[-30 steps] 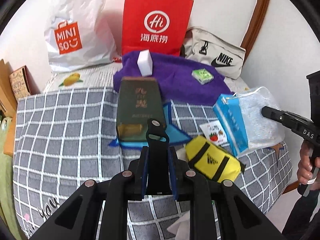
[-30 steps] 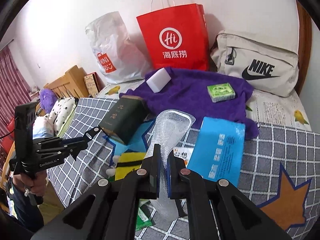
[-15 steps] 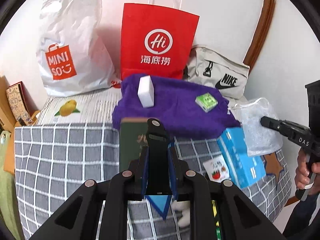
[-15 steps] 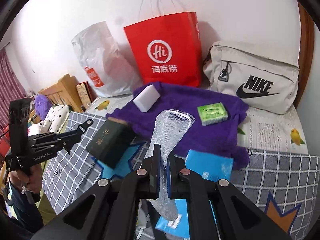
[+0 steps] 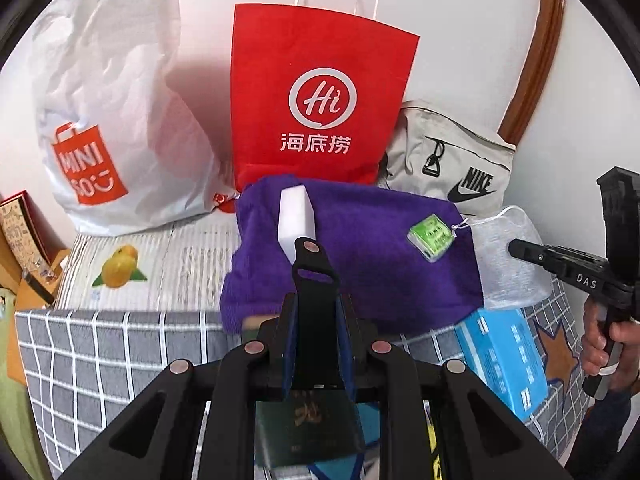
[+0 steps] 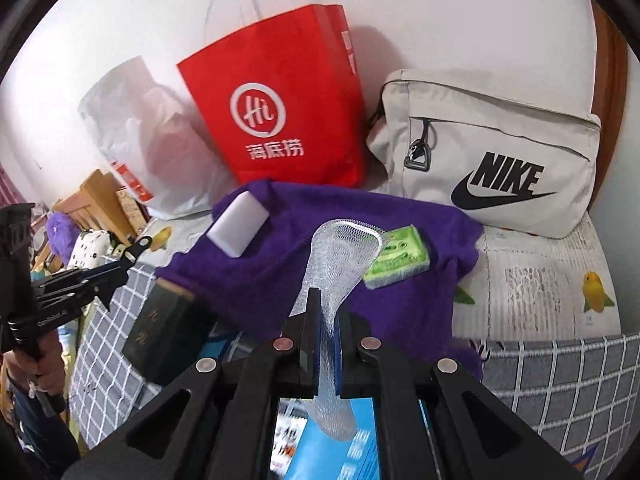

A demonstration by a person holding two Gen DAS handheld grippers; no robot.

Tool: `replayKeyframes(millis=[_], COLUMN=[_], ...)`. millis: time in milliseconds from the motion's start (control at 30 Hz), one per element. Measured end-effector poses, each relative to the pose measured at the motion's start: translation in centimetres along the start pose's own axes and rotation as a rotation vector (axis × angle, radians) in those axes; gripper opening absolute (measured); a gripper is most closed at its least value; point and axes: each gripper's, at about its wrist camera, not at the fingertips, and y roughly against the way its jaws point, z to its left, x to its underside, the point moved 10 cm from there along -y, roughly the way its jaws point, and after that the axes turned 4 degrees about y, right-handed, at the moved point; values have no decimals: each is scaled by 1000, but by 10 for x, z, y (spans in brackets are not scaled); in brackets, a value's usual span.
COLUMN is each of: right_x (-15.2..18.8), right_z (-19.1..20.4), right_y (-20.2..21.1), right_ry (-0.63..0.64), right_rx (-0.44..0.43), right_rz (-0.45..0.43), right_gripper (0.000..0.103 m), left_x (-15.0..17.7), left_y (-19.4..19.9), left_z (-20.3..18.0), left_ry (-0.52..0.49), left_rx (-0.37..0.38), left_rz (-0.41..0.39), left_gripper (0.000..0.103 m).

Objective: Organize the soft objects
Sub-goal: 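Carry the mesh bag and black strap over the purple towel with both tools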

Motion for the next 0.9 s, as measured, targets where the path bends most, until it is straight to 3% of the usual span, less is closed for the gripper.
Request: replayKeyframes(millis=[367, 900], right_x=[-16, -4], right_z=[-12, -29], right_y=[-40, -79], right_ry=[23, 17], right_rx=[24, 15], right_rz=[37, 119], right_gripper=[6, 7], left_x=[-29, -48], left_y=[-43, -105], left_z=[-7, -36], left_ry=[-12, -101], left_rx=[22, 23], left_rz=[31, 95], left_gripper=[18, 18])
